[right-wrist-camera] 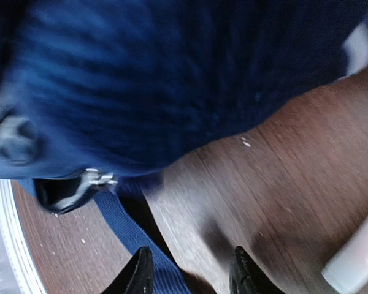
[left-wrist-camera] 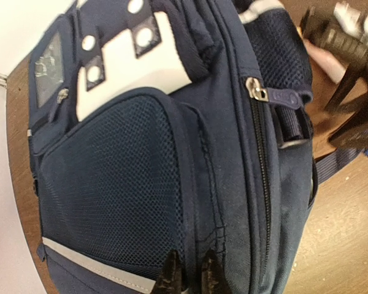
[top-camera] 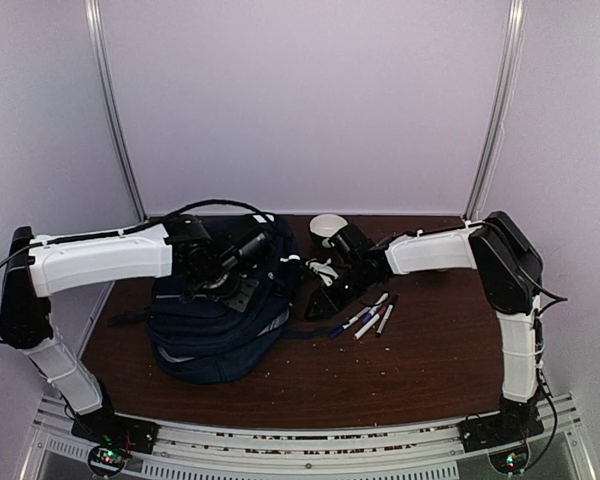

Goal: Pack the student bag
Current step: Pick up the largest pocket of the bag from the student bag, then grab the largest pocket of the student bag, then zip the largest pocket of the bag, then hold the largest pocket of the student bag.

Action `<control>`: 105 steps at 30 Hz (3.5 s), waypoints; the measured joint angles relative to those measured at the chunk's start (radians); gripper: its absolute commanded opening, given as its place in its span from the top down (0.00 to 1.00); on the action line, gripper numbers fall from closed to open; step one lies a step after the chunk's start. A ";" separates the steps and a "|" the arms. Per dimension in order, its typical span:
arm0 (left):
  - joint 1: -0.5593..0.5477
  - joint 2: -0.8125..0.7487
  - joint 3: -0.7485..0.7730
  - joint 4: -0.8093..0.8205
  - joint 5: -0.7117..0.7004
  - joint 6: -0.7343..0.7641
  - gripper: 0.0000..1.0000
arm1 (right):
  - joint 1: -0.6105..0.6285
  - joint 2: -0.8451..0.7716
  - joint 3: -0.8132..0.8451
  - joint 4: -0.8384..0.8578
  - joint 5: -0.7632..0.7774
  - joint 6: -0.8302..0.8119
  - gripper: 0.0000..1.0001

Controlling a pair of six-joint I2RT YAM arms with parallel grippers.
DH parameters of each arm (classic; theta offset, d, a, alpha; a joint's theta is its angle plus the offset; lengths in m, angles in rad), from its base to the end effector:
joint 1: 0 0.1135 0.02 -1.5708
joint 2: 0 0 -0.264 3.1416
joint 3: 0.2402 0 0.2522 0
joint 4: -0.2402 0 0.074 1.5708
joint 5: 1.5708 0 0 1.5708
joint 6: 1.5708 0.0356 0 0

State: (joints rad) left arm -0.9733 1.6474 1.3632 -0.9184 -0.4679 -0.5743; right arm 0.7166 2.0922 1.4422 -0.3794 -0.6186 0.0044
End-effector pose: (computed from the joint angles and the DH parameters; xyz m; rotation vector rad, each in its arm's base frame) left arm 0.1991 -0.2640 0.2669 0.3953 2.5273 0.1030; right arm 0.3151 0.3019 0.1537 -1.1482 2.4104 1.0555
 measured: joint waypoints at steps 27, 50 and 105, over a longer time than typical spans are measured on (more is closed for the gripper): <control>0.069 -0.084 0.001 -0.003 0.079 0.061 1.00 | 0.019 0.135 0.112 0.177 -0.177 0.114 0.64; 0.081 -0.115 -0.026 0.016 0.081 0.061 1.00 | 0.005 0.023 -0.067 0.303 -0.228 0.151 0.99; 0.382 -0.391 -0.497 0.522 0.464 -0.031 0.32 | 0.016 0.113 0.268 -0.145 0.159 -0.138 1.00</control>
State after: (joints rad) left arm -0.5915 1.2564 0.8658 -0.3965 -0.0036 -0.6048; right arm 0.7330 2.2055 1.7100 -0.5243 -0.4599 -0.1333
